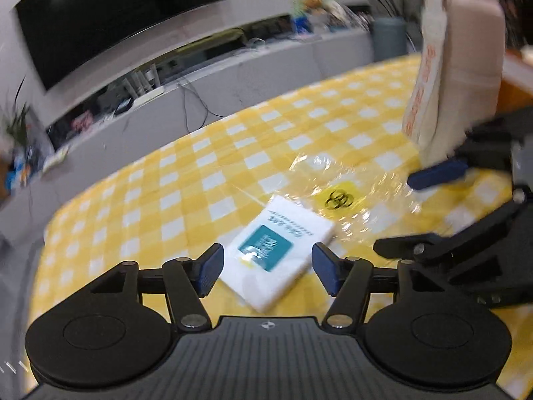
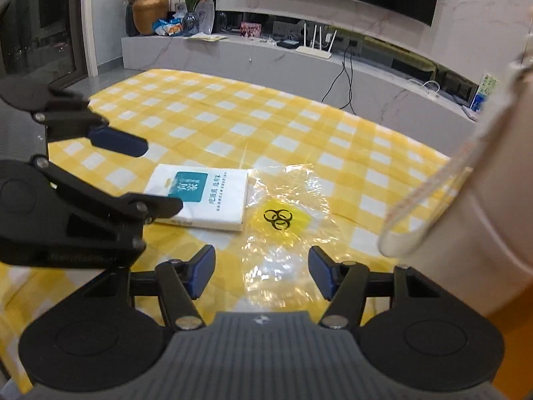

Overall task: Organize soft objects
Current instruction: 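Move both open grippers back over the table toward the tissue packet and plastic bag, then grasp the white tissue packet with the left gripper while the right gripper grasps the clear biohazard bag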

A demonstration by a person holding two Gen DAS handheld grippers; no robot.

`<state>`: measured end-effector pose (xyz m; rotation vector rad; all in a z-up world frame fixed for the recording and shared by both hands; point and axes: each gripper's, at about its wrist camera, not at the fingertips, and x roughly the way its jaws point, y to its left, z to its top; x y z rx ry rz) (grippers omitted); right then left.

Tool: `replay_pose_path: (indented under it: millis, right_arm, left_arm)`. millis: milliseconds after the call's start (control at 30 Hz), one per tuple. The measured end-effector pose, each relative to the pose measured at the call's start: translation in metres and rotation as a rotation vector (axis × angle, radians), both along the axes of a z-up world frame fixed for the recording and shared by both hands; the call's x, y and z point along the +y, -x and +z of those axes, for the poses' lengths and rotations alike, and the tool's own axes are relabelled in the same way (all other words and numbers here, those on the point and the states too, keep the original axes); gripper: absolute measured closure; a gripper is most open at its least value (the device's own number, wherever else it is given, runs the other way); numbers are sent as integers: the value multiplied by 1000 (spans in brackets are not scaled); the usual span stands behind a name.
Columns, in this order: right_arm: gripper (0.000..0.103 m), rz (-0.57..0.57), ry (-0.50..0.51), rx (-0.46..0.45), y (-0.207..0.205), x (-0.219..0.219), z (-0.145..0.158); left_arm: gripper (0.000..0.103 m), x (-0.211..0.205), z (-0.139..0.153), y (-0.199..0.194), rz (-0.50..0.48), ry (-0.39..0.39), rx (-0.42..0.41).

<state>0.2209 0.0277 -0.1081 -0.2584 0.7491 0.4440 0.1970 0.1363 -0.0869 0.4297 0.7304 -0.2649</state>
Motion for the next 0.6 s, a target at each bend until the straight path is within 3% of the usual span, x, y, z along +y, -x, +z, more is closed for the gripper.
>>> replay_pose_path:
  millis: [133,367,467,600]
  right_arm:
    - [40,1,-4,33,-14,5,-11]
    - [44,-23,-55,87,-26,-4,-25]
    - [54,-19,-51,78,-26,-1,-25]
    - [65,-31,-53,59,-25,-1,-26]
  left_arm:
    - [31,1,-12,-16,-83,-74,39]
    - [29,0,-27,-22,-154,-85,92]
    - [28,0,-33,-26,-167,-102,108]
    - [28,5,-30,-31,-159,-55,116]
